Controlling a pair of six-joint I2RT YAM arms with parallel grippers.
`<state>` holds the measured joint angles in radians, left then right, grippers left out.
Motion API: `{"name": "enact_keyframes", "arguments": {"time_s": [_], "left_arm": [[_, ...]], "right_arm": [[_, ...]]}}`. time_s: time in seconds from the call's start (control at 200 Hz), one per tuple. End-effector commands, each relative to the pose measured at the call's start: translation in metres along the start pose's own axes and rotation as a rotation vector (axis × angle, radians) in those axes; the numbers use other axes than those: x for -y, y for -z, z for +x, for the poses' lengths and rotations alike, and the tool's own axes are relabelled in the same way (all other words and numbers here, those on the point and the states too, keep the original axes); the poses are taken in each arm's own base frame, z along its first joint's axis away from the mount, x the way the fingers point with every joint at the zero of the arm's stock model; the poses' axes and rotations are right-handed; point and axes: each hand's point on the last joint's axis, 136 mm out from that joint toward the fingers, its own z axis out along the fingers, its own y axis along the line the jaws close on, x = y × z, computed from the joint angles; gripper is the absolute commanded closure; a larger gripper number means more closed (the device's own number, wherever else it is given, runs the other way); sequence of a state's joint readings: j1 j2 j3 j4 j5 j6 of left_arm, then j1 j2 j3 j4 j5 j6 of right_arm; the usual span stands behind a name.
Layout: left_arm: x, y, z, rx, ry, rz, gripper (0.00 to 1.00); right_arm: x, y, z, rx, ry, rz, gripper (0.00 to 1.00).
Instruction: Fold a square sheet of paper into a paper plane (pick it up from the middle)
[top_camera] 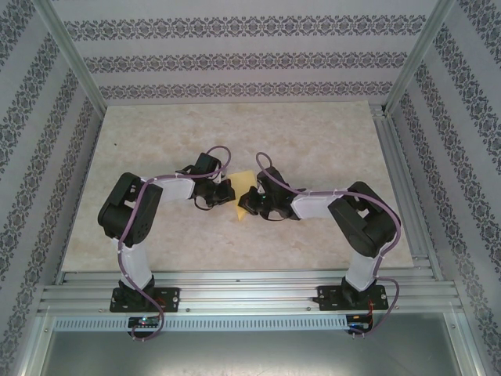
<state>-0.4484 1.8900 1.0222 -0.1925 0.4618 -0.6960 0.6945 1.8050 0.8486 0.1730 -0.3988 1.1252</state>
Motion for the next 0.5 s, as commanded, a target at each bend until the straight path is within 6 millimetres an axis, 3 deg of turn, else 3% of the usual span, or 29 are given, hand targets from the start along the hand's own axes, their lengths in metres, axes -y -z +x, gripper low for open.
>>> {"name": "enact_keyframes", "arguments": {"time_s": [0.0, 0.495], "left_arm": [[-0.047, -0.015, 0.026, -0.065, 0.033, -0.186, 1.00], [-0.050, -0.016, 0.028, -0.061, 0.039, -0.199, 1.00]], "right_arm": [[0.002, 0.000, 0.014, -0.028, 0.003, -0.013, 0.99], [0.021, -0.018, 0.022, -0.056, -0.022, -0.023, 0.99]]}}
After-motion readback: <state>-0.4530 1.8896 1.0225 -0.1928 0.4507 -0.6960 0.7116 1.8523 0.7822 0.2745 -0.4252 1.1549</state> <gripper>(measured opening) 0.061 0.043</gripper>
